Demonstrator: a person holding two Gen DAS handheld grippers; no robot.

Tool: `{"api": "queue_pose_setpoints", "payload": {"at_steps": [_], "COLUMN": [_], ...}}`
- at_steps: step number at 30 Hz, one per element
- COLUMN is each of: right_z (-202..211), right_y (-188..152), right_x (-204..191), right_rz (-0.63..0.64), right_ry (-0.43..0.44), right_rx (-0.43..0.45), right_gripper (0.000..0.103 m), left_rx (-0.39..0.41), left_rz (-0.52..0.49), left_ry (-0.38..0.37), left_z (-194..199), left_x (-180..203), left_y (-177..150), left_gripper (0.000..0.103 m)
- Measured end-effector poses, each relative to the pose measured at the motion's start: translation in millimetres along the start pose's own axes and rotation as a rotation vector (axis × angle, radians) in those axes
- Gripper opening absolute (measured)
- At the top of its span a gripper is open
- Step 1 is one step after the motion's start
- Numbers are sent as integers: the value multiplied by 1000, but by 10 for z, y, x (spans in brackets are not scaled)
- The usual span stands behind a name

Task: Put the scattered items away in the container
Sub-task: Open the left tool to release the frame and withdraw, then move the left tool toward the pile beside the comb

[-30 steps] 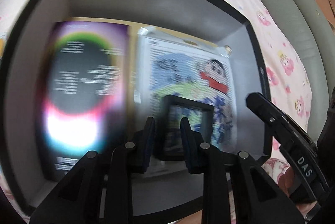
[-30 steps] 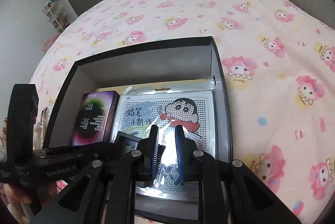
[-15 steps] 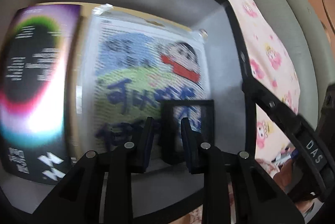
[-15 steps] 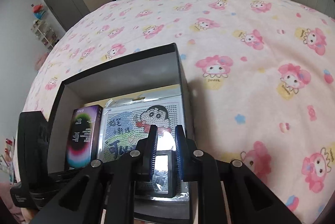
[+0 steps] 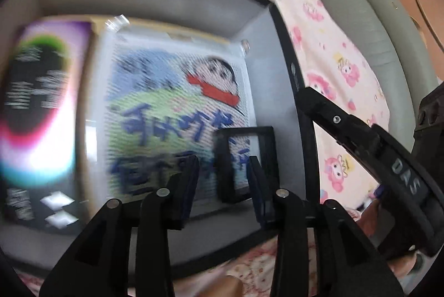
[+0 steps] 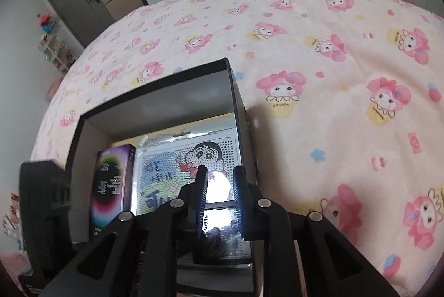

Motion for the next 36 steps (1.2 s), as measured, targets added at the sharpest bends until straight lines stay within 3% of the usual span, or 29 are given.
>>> {"api": "queue_pose_setpoints", "payload": {"at_steps": [2, 7, 12, 19, 23, 32, 36], "right_z": [103, 374, 476, 617, 698, 805, 756], "right_y": [-1, -259, -544, -942, -1080, -1289, -1423], "right_x": [-16, 48, -43, -295, -414, -756, -1010], "right_rz": [-6, -26, -14, 88, 95, 181, 221], "right_ry": [2, -5, 42, 56, 105, 111, 128], "right_rx": [41, 115, 90, 53, 35, 45, 5], "right_gripper": [22, 42, 42, 42, 42, 42, 41], "left_rx": [51, 106, 121, 148, 146, 164, 171], "left_rz": [-32, -102, -150, -170, -168, -144, -119], "left_ry": [47, 157, 152, 182, 176, 198, 274], "left_z": [199, 633, 994, 916, 1011, 1319, 1572], "left_x": [-6, -128, -329, -119, -149, -368, -615], "left_y": [-47, -279, -510, -439, -563, -759, -867], "left_gripper": [42, 43, 43, 43, 42, 42, 40]}}
Point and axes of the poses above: each gripper's, at about its wrist camera, not at the fingertips, and z roughly against the way its jaws point, x to its right, y to its top, the point moved 8 cm from there along -z, roughly the way its jaws point, and after that the axes turned 9 degrees about -z, right-handed, at the moved point
